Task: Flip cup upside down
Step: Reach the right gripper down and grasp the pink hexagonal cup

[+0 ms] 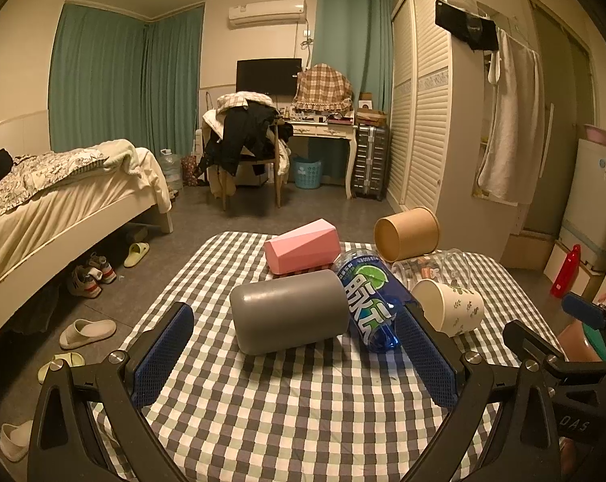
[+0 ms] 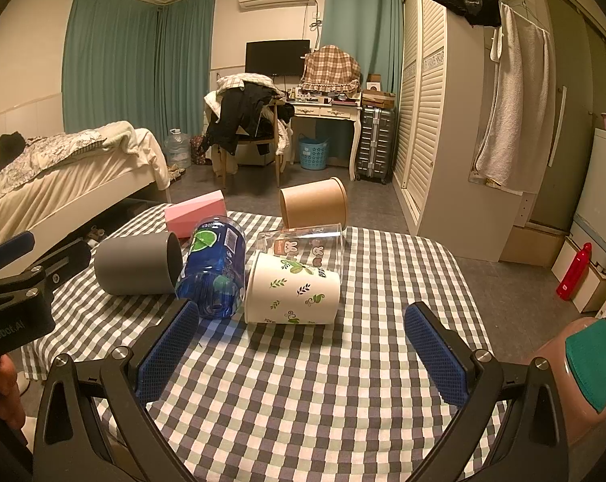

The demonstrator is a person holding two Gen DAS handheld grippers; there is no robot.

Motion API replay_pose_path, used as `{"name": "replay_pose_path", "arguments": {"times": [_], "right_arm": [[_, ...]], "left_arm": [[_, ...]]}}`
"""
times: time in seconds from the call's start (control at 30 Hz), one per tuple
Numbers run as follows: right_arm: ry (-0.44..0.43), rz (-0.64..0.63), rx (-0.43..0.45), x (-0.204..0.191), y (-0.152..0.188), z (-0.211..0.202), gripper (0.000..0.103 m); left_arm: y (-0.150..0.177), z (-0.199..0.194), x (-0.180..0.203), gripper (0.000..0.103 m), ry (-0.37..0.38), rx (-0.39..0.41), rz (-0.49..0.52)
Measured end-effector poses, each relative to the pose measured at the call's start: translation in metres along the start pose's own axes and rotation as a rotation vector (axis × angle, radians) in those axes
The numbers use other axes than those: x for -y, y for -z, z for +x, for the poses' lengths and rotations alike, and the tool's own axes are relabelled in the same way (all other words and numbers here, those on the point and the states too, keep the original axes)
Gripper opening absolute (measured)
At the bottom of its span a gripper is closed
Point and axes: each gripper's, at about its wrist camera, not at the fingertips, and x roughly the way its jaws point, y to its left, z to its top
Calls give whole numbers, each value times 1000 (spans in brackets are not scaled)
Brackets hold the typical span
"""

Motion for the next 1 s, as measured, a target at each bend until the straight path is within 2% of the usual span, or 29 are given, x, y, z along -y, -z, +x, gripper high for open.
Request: {"name": "replay_pose_path", "arguments": {"times": [0.23,0.43,0.53,0.67,0.83,0.9,1.0], "right_arm": [[-51,-49,-14,-8,-8,0,103],[-123,-259,-26,-29,-36,4,103],[-132,-370,-3,-40,-53,5,103],[-187,-417,12,-46,-83,11,103],[-236,-523,10,-65,-131,40,103],[-245,-591,-4,-77,-143,55,103],[-227,-733,-68,-100,-155,101,103]], "left_arm": [[3,3,-2,103,-3,-5,2],[-5,10,-10,103,-23,-39,4],[-27,15,-20,103,-32,-55,-10],[-54,22,-34,103,-50,-49,-42],[-86,45,-59,103,-139,-36,-67],[-91,59,-68,103,-165,-45,-92],[-86,80,-85,103,-226,-61,-130]]}}
